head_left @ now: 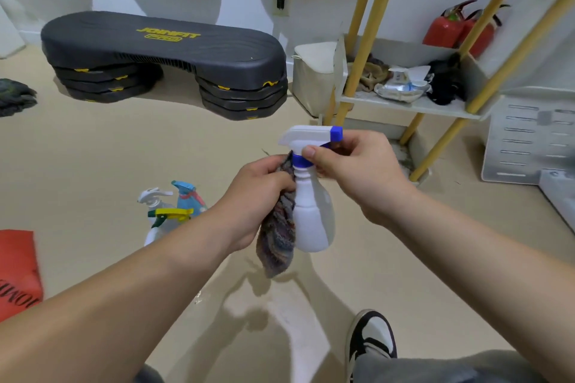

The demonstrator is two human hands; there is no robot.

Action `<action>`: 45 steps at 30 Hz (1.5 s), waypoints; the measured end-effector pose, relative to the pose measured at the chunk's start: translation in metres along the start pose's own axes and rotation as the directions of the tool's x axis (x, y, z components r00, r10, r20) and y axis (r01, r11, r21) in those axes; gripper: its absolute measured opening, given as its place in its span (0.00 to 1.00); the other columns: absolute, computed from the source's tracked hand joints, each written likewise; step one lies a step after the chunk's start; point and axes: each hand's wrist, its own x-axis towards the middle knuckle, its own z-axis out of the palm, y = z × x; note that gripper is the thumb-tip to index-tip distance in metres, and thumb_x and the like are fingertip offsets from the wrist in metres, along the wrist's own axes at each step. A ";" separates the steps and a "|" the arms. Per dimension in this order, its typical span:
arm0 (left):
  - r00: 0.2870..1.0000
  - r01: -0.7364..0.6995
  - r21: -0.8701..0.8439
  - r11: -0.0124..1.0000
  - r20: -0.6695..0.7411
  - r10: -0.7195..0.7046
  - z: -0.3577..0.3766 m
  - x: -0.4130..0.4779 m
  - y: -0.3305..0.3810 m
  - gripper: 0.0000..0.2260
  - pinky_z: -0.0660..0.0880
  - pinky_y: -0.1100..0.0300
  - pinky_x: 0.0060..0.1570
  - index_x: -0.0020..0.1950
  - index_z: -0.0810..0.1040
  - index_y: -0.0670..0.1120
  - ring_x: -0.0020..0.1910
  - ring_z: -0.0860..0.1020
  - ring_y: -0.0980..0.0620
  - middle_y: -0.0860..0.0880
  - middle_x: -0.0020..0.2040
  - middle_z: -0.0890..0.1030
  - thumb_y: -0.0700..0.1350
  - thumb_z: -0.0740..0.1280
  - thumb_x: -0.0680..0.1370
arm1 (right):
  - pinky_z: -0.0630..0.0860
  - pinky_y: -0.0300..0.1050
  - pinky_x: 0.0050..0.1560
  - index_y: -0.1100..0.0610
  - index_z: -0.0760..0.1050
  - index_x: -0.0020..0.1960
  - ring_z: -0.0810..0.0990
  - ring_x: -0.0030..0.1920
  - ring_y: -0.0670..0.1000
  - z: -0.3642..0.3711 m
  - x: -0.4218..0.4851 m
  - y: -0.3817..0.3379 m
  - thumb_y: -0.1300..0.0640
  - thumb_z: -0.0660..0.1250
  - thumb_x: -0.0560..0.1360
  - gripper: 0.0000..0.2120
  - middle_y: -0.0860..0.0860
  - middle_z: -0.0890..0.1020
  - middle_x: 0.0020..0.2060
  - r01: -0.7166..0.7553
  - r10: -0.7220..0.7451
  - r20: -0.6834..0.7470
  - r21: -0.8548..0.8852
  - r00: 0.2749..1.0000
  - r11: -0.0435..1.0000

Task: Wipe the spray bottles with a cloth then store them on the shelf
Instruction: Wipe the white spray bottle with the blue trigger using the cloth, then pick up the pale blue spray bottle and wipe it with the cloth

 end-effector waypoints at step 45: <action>0.934 0.317 0.466 0.826 0.000 -0.358 0.089 0.094 -0.127 0.09 0.70 0.56 0.40 0.47 0.75 0.45 0.39 0.75 0.47 0.46 0.44 0.79 0.47 0.73 0.78 | 0.78 0.51 0.60 0.53 0.68 0.62 0.79 0.58 0.59 -0.071 0.043 0.286 0.49 0.74 0.77 0.21 0.52 0.75 0.54 -0.728 0.923 -0.184 0.570 0.339 0.381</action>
